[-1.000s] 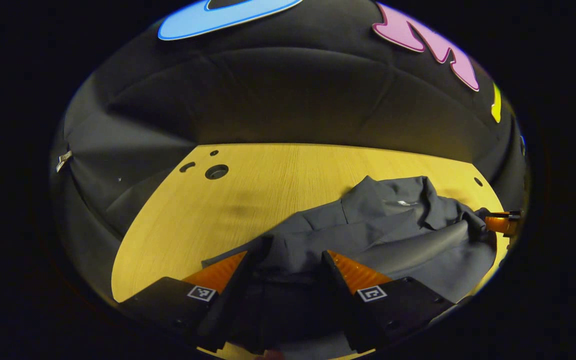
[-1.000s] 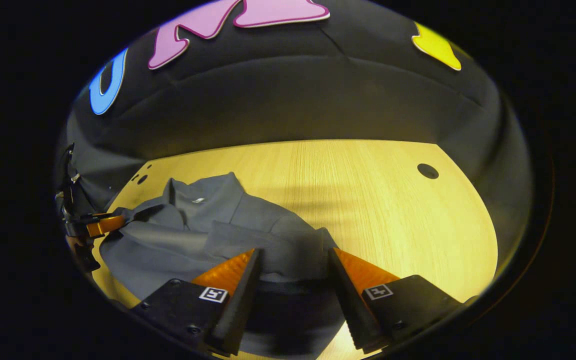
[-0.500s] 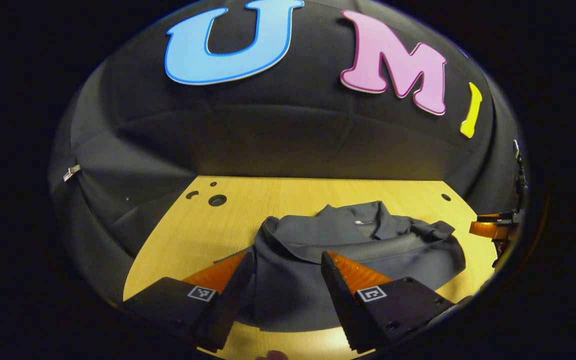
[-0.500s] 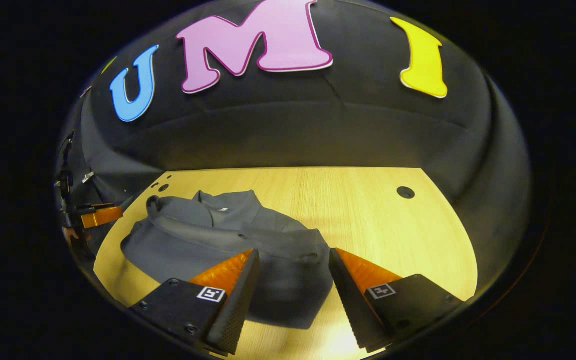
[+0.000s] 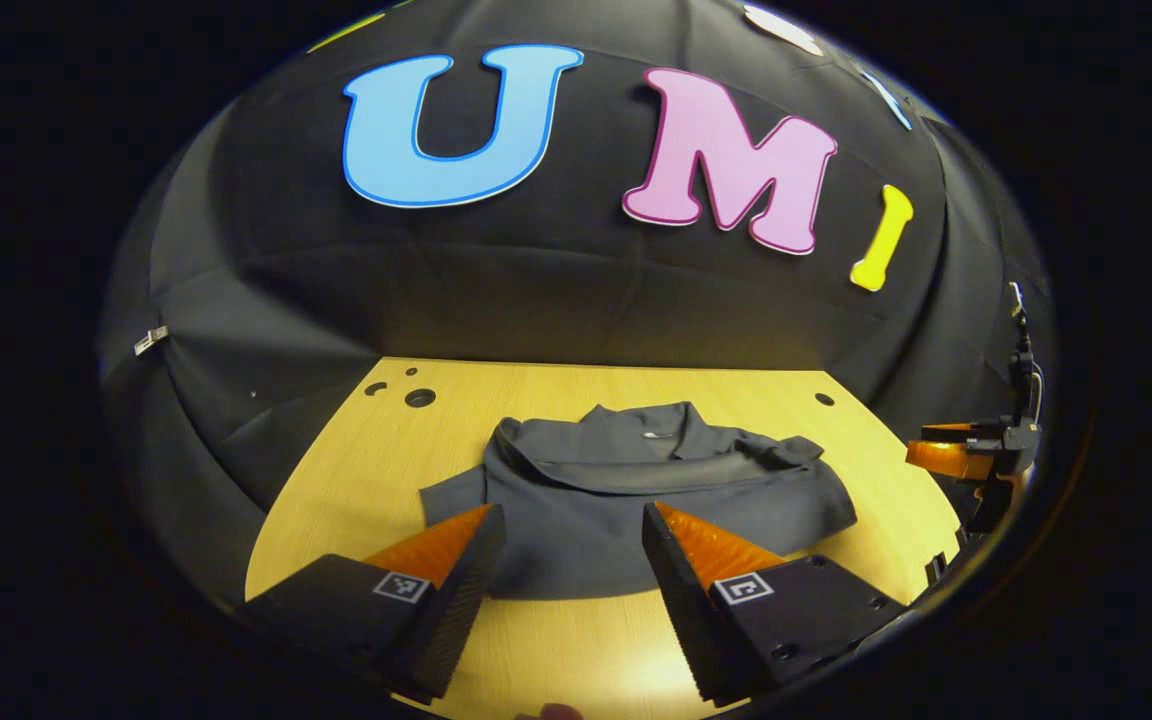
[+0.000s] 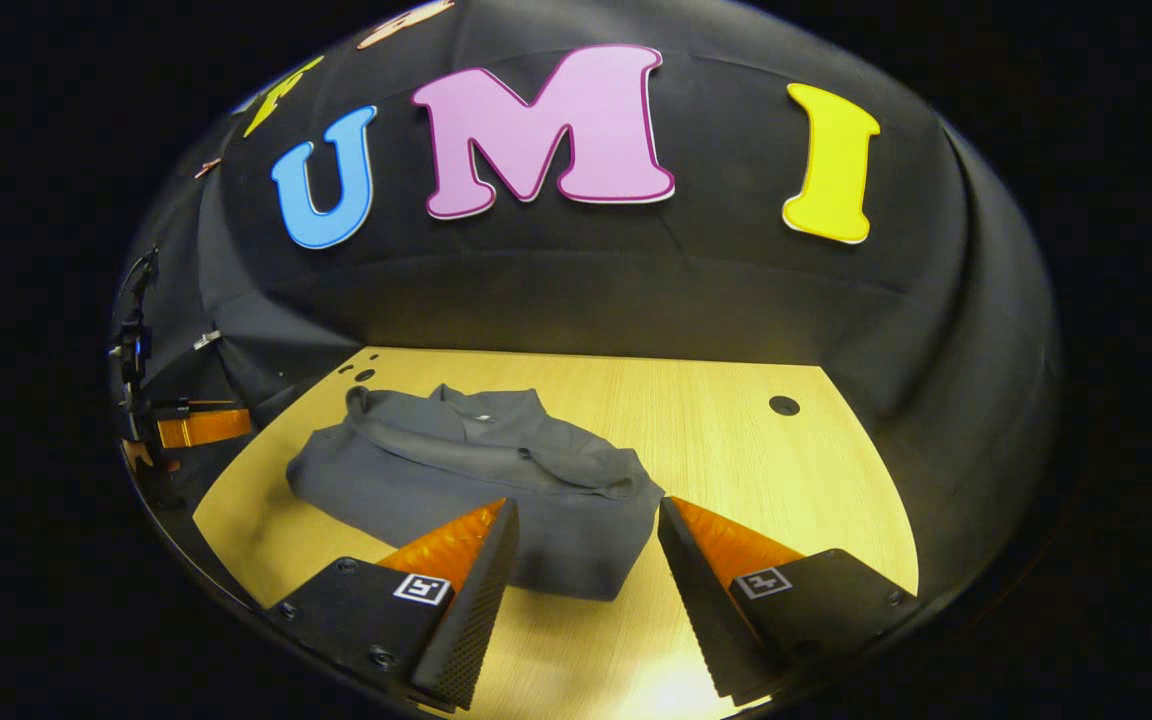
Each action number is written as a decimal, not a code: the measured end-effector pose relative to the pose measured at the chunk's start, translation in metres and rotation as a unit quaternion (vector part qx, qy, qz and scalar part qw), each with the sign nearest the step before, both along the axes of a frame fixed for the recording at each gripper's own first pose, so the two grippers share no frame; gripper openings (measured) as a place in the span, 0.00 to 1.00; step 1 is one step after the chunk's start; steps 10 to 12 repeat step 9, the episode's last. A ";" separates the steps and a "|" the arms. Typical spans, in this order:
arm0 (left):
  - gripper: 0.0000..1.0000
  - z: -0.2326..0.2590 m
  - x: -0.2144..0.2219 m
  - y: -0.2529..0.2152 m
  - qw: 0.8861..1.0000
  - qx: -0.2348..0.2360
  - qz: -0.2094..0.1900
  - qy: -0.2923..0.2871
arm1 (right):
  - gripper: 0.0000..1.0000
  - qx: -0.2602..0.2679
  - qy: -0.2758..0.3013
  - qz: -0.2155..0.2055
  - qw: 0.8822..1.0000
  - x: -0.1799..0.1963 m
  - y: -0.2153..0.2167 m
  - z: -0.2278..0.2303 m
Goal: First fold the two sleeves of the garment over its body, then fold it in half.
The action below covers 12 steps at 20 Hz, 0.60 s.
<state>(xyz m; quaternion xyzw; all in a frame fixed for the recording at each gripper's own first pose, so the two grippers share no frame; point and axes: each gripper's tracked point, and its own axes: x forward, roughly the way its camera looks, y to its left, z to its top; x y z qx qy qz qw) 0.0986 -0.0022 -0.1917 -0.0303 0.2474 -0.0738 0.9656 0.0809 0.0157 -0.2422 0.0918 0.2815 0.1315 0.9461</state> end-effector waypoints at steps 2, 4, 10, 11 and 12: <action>0.88 0.008 -0.017 -0.002 1.000 0.001 -0.004 -0.007 | 0.87 -0.001 -0.010 0.002 1.000 -0.013 0.001 0.012; 0.89 0.013 -0.033 -0.005 1.000 -0.007 -0.003 -0.013 | 0.87 -0.004 -0.021 -0.003 1.000 -0.025 0.001 0.022; 0.89 0.007 -0.073 -0.017 0.999 -0.035 -0.010 0.002 | 0.76 0.003 -0.020 0.000 1.000 -0.057 0.015 0.033; 0.89 0.007 -0.073 -0.017 0.999 -0.035 -0.010 0.002 | 0.76 0.003 -0.020 0.000 1.000 -0.057 0.015 0.033; 0.89 0.007 -0.073 -0.017 0.999 -0.035 -0.010 0.002 | 0.76 0.003 -0.020 0.000 1.000 -0.057 0.015 0.033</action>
